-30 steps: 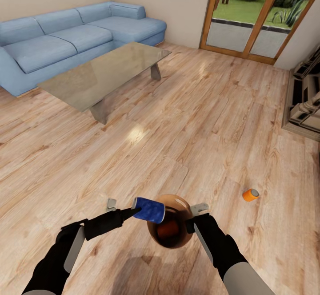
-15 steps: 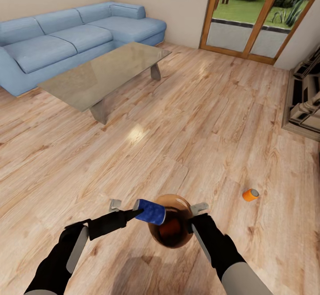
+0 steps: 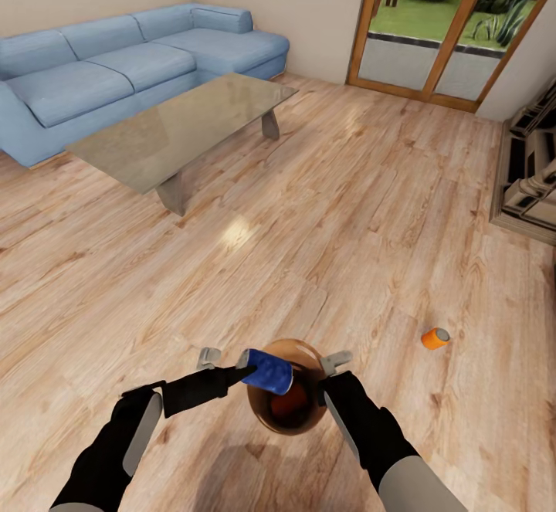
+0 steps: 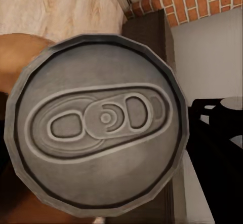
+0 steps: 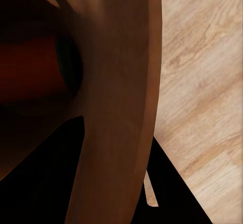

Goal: Put the three can of soda from the living room inside the tash can in the kitchen.

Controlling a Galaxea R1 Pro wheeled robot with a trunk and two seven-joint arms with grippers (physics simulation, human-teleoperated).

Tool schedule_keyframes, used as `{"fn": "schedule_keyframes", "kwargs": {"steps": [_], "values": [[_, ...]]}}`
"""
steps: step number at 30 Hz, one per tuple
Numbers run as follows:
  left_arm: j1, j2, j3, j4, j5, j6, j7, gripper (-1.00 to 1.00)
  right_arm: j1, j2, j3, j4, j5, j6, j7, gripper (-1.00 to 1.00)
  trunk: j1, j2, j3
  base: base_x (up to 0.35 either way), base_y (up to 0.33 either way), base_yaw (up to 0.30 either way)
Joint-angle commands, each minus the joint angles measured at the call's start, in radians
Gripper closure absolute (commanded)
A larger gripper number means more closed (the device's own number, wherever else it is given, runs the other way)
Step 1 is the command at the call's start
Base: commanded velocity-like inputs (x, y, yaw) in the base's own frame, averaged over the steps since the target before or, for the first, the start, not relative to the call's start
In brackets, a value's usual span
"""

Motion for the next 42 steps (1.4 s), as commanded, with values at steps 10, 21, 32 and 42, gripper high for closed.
{"fn": "schedule_keyframes", "kwargs": {"steps": [10,21,32,42], "values": [[0.000,-0.022,-0.018,0.029,0.000,-0.008,0.056,1.00,0.000,0.003,0.001,0.000,-0.011,-0.002,0.001,1.00,0.000,0.000,0.000,0.000,0.000,0.000],[0.000,-0.028,-0.021,0.033,0.001,-0.009,0.103,-1.00,0.000,0.005,0.001,0.000,-0.011,-0.001,0.001,1.00,0.000,0.000,0.000,0.000,0.000,0.000],[0.000,0.037,-0.012,0.034,0.003,-0.005,-0.258,-1.00,0.000,0.005,0.001,0.000,-0.011,-0.001,0.001,1.00,0.000,0.000,0.000,0.000,0.000,0.000],[0.000,0.276,0.141,0.284,0.000,-0.111,-0.467,-1.00,0.000,0.003,0.001,0.000,-0.011,-0.003,0.005,1.00,0.000,0.000,0.000,0.000,0.000,0.000]]}}
